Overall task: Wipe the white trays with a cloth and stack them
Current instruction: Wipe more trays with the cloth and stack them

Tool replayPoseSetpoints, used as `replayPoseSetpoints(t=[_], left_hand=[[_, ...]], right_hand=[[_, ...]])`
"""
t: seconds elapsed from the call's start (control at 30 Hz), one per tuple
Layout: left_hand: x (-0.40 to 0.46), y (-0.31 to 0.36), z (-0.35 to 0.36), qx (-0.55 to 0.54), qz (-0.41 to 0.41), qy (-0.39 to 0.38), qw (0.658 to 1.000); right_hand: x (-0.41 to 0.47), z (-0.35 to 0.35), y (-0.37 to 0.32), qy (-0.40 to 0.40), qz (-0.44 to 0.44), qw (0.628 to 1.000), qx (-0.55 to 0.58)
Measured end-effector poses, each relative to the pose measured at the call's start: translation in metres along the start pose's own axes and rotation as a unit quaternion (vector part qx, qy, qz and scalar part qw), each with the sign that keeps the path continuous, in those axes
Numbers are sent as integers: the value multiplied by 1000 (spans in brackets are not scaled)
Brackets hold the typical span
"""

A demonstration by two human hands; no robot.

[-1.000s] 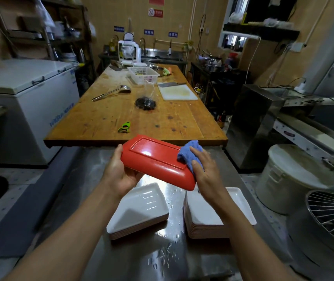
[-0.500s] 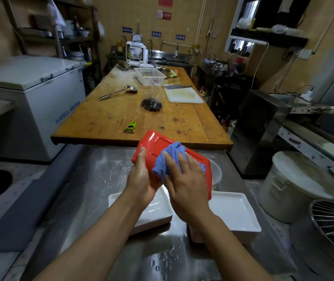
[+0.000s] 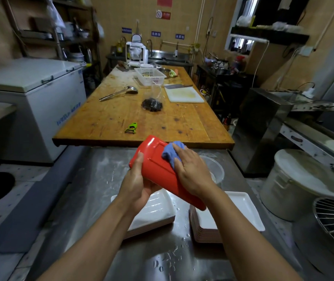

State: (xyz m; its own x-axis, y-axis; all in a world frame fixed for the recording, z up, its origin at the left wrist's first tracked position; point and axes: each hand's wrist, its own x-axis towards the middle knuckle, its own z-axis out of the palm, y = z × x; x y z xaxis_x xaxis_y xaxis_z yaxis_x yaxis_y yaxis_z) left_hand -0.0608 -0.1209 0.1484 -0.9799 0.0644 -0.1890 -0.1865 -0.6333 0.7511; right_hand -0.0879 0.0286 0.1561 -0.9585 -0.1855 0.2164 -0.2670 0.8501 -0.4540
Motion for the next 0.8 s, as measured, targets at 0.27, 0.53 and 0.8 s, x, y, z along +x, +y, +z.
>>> replayPoseSetpoints(t=[0.27, 0.53, 0.8], left_hand=[[6, -9, -5, -63, -4, 72, 995], [13, -6, -4, -123, -31, 108, 986], [13, -6, -4, -135, -42, 123, 982]], right_hand=[[-43, 18, 26, 66, 70, 993, 62], [-74, 29, 20, 139, 77, 978, 135], [-81, 17, 44, 206, 141, 957, 148]])
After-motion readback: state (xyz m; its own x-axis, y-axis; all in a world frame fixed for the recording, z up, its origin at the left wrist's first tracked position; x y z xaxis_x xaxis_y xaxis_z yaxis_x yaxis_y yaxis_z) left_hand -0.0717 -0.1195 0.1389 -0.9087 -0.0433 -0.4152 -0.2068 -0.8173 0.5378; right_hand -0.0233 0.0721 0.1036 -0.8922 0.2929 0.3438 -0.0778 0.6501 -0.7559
